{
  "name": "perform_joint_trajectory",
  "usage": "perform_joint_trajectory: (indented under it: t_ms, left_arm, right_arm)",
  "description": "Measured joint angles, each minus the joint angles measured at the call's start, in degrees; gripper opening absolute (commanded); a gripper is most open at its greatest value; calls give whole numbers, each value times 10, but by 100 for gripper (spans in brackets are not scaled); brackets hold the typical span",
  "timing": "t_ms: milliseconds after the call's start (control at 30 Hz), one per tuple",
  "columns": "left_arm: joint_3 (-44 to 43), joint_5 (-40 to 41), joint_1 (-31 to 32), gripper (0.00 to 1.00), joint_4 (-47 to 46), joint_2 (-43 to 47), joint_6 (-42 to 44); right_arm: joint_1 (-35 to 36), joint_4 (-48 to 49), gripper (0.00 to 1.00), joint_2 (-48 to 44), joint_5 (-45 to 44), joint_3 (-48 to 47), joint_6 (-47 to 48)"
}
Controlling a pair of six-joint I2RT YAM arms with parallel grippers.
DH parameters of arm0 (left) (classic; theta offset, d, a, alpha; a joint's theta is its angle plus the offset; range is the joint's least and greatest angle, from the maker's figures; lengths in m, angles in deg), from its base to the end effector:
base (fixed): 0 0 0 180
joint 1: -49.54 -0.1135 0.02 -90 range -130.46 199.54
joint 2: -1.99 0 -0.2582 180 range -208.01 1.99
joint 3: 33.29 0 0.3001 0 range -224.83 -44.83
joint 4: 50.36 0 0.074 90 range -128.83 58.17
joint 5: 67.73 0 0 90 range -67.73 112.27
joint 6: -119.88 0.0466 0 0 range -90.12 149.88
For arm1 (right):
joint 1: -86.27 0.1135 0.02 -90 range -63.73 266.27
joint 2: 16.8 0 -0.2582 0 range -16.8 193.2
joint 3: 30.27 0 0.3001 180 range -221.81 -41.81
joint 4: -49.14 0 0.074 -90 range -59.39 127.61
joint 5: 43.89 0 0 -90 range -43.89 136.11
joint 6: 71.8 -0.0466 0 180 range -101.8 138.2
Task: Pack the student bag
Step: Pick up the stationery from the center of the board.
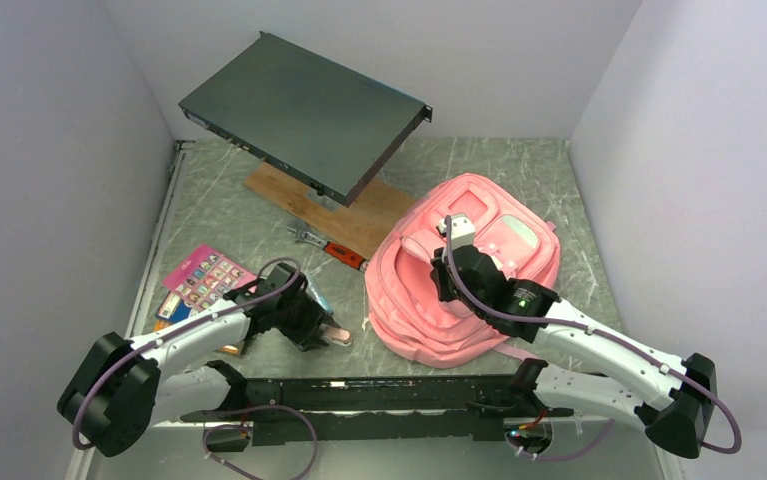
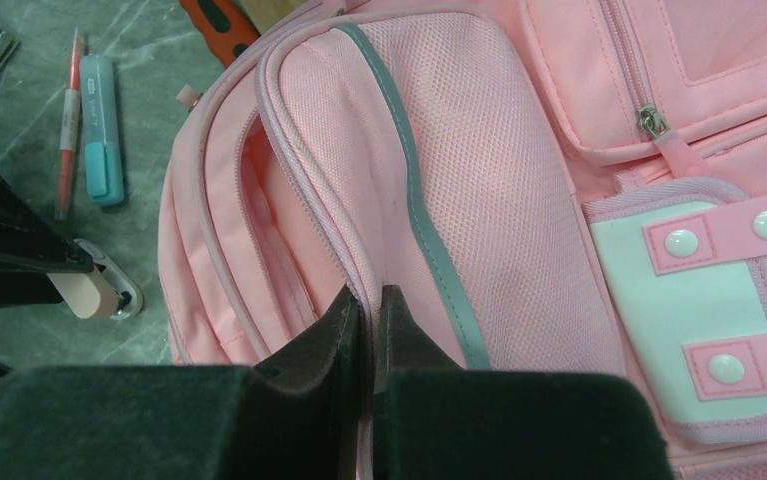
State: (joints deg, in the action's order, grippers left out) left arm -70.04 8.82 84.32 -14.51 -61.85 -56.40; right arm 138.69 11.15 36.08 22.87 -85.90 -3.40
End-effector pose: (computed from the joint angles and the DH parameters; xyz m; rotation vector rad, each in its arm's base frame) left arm 0.1808 -0.1387 0.1023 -1.2285 2.7431 -0.8037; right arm 0.1727 0.1943 0.2664 -0.3479 2.1176 0.3149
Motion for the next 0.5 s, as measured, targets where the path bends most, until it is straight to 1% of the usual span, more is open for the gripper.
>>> perform_joint_trajectory:
  t_ms: [67,167,200,333,367,433,500]
  left_arm:
    - [-8,4,0,49,7,-2,1]
    - [-19,14,0,50,17,1,7]
    - [-20,17,0,52,19,4,10]
    - [-22,19,-1,69,25,13,15]
    - [-23,19,-1,71,26,12,16]
    - [-23,17,-1,72,28,8,16]
    - [-24,17,-1,68,30,-3,16]
  right_arm:
    - [0,0,0,0,0,0,0]
    - [0,0,0,0,0,0,0]
    - [0,0,0,0,0,0,0]
    - [0,2,0,-1,0,1,0]
    - [0,3,0,-1,0,1,0]
    - [0,4,0,-1,0,2,0]
    - [0,5,0,-1,0,3,0]
